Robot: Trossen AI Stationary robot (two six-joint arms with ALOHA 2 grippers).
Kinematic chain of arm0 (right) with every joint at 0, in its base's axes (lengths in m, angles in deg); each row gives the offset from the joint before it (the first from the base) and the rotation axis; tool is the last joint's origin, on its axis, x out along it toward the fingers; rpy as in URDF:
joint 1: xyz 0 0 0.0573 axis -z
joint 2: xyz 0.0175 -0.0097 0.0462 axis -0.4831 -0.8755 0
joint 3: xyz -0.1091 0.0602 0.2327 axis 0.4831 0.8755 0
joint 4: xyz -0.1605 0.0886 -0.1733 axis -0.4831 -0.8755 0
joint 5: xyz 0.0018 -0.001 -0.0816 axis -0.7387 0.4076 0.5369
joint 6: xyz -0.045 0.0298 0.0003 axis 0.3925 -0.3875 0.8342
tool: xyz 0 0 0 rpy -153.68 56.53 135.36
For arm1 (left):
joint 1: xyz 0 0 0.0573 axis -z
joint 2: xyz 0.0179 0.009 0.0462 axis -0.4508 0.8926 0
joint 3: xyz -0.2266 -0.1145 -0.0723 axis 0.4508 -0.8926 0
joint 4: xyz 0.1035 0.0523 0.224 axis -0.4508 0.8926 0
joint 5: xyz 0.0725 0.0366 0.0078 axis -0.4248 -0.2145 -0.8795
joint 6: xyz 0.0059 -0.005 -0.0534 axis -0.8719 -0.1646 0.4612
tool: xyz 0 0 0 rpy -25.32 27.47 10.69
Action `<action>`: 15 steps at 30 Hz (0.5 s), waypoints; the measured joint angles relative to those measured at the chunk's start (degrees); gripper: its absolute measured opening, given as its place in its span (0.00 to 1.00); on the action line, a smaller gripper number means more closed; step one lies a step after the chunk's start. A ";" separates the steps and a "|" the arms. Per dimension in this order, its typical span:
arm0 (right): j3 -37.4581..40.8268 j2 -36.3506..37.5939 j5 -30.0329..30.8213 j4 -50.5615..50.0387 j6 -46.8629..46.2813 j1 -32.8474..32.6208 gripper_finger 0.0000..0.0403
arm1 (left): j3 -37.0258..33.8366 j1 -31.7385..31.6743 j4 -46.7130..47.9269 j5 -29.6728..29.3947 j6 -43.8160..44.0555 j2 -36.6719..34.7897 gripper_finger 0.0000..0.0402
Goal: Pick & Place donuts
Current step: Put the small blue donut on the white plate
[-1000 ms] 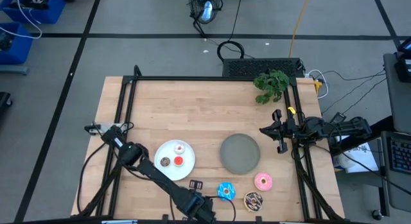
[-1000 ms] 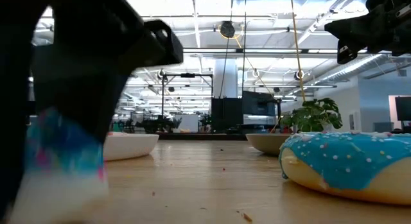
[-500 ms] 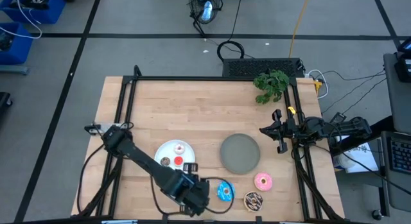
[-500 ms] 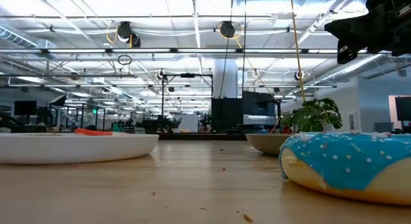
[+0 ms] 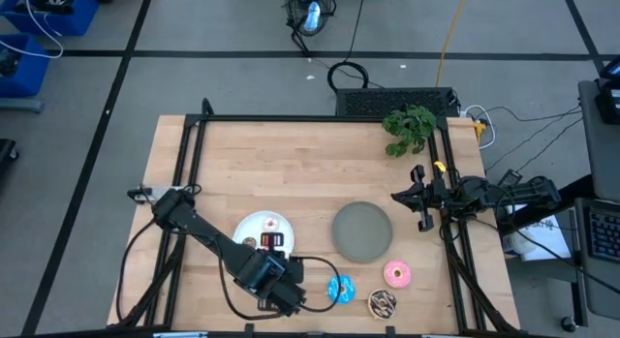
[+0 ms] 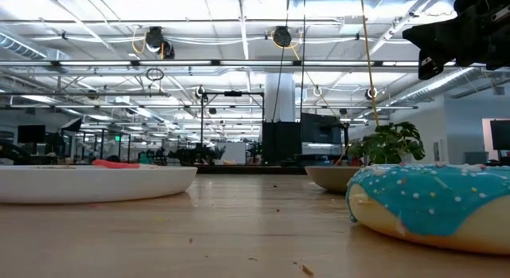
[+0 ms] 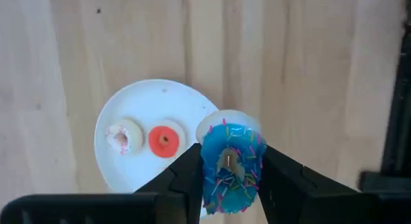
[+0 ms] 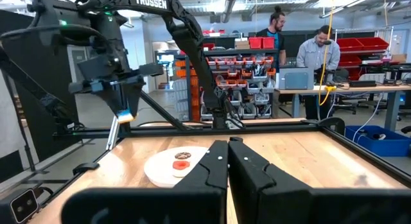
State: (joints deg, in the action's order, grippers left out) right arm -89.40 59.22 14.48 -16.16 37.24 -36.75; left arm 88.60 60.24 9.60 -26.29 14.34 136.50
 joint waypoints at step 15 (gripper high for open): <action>0.01 -0.09 -0.14 -0.86 0.04 -0.01 0.00 | 0.02 -1.55 3.02 -3.57 2.65 -8.56 0.27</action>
State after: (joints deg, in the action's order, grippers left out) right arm -89.40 59.14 14.34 -17.02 37.28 -36.76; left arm 88.62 58.69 12.61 -29.86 16.98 127.94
